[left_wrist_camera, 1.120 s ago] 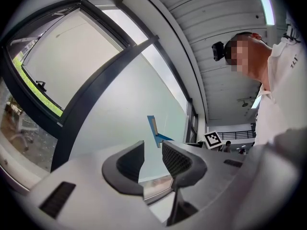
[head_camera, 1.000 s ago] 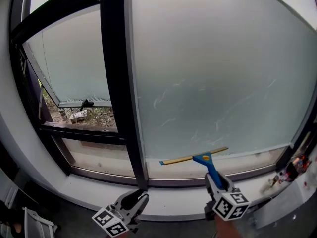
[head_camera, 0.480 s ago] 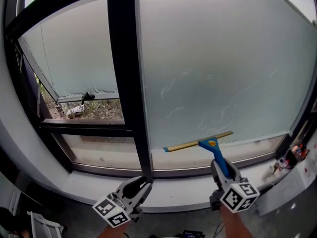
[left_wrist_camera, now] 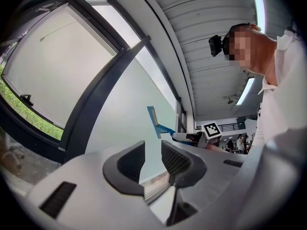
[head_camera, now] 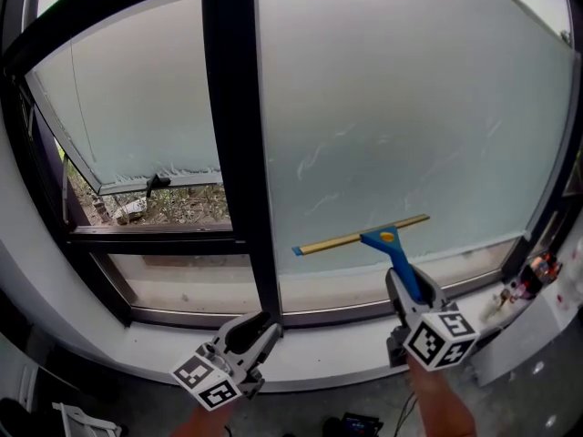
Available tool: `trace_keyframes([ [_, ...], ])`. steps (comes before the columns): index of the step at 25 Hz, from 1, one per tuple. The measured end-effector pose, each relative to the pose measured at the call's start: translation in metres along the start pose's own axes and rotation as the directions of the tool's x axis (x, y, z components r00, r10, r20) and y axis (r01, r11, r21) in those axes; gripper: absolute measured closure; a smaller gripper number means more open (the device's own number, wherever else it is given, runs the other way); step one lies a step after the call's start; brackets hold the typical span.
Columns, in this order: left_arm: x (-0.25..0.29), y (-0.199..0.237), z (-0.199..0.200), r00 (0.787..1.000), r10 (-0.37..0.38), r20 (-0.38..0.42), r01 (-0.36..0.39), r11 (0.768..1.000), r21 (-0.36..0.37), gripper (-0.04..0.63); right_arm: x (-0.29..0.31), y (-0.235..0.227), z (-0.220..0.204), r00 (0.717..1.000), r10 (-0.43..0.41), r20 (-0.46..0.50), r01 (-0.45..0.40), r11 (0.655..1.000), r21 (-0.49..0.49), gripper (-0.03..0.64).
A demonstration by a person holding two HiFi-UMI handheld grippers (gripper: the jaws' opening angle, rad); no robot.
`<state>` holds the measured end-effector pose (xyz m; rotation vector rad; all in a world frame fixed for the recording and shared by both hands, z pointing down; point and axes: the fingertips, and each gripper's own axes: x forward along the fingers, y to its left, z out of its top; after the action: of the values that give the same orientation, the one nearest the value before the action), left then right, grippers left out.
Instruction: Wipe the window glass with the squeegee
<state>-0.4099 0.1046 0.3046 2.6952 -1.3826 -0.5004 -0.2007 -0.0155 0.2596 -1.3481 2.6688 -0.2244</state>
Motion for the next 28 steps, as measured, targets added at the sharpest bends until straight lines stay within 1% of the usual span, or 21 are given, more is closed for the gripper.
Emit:
trace_keyframes([
  [4,0.016,0.01,0.013,1.0,0.006,0.007,-0.006,1.0,0.028,0.466,0.025,0.004,0.028,0.999,0.009,0.034,-0.007,0.998,-0.061,0.462],
  [8,0.039,0.022,0.029,1.0,0.015,0.016,-0.016,0.997,0.07,0.466,0.052,0.004,0.05,0.997,0.042,0.065,-0.036,0.995,-0.092,0.462],
  [16,0.103,0.048,0.072,0.995,0.057,0.083,-0.069,0.986,0.155,0.466,0.105,-0.012,0.09,0.99,0.098,0.096,-0.085,0.987,-0.137,0.462],
  [22,0.144,0.065,0.087,0.99,0.103,0.097,-0.122,0.968,0.221,0.466,0.142,-0.033,0.115,0.987,0.101,0.128,-0.079,0.983,-0.166,0.462],
  [25,0.155,0.075,0.097,0.99,0.113,0.09,-0.132,0.958,0.254,0.466,0.161,-0.033,0.135,0.984,0.095,0.153,-0.066,0.982,-0.179,0.462],
  [28,0.164,0.084,0.115,0.99,0.105,0.095,-0.128,0.951,0.282,0.466,0.177,-0.029,0.157,0.98,0.083,0.181,-0.046,0.979,-0.2,0.462],
])
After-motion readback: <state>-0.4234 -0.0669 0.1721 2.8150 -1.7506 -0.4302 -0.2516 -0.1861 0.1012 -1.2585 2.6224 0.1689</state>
